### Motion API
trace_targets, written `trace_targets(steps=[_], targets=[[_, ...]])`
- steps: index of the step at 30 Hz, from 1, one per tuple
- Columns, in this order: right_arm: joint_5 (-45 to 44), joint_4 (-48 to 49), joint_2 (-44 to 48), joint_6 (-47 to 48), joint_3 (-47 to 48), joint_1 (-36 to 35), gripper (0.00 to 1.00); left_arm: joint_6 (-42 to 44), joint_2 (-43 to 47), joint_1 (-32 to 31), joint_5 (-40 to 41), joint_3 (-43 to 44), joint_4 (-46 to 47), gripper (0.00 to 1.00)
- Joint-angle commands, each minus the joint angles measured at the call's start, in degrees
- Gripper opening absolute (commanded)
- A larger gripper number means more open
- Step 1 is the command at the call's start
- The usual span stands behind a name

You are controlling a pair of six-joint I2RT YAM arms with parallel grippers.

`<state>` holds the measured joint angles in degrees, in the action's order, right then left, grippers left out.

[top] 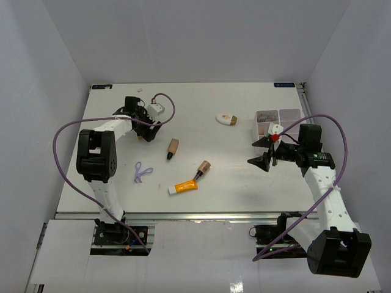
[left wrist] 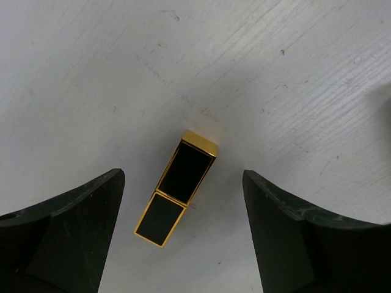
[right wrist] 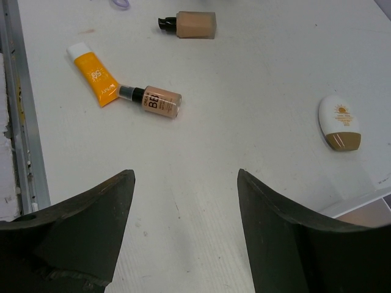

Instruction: Organize the makeup

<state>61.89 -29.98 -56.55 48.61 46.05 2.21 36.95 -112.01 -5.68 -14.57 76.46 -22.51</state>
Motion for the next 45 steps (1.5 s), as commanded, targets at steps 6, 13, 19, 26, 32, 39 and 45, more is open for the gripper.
trace_targets(steps=[6,13,19,26,32,39,45], targets=[[1.5,0.6,0.5,1.4,-0.5,0.4,0.74,0.0,-0.4,0.6,-0.5,1.3,-0.2,0.83],[2.1,0.5,0.7,1.4,-0.6,0.6,0.73,-1.6,-0.6,1.1,-0.4,0.3,-1.1,0.70],[2.9,0.5,1.1,1.3,-0.8,1.3,0.73,-2.7,-1.1,1.3,-0.5,0.2,-1.6,0.56],[2.7,0.7,1.4,1.5,-1.1,1.6,0.72,-5.0,-1.5,1.3,-0.9,1.0,-1.7,0.20],[3.1,1.1,1.1,1.1,-1.8,1.6,0.70,-10.5,0.1,1.0,-5.4,2.5,-1.2,0.07],[6.6,-0.3,-2.7,-1.5,-0.9,1.5,0.71,-28.7,8.7,0.8,-20.6,-0.2,6.6,0.04],[11.0,-4.4,-8.7,-2.3,2.8,-1.0,0.72,-51.1,22.2,-3.4,-34.6,-16.4,35.5,0.04]])
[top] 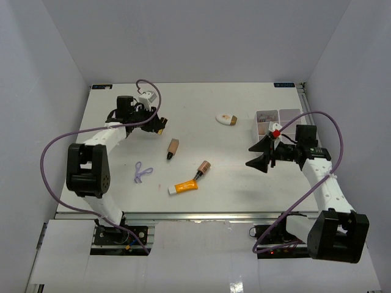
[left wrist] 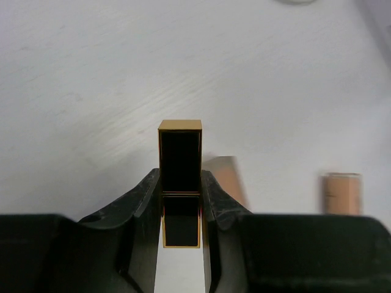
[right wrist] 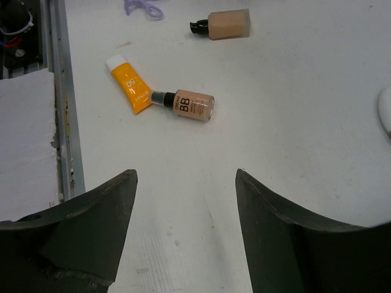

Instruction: Organize the makeup

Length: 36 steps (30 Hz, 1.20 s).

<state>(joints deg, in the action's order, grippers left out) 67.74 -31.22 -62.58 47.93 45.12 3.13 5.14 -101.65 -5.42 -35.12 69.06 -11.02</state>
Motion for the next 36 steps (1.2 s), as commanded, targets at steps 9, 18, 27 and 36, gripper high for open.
trace_targets(steps=[9,18,27,36], targets=[[10.0,0.9,-8.2,-14.0,10.2,-10.9,0.77,-41.3,14.6,-22.3,-8.7,-21.5,62.4,0.06],[6.8,2.0,-11.9,-18.7,14.6,-11.7,0.78,-39.7,5.1,-35.4,-4.2,-12.4,67.4,0.05],[6.0,3.1,-9.1,-19.3,14.6,-8.7,0.80,-38.6,5.2,-36.4,-4.9,-14.6,68.4,0.06],[8.4,3.1,-9.3,-18.1,15.4,-5.8,0.79,-39.1,6.0,-36.4,-6.1,-16.2,69.0,0.06]])
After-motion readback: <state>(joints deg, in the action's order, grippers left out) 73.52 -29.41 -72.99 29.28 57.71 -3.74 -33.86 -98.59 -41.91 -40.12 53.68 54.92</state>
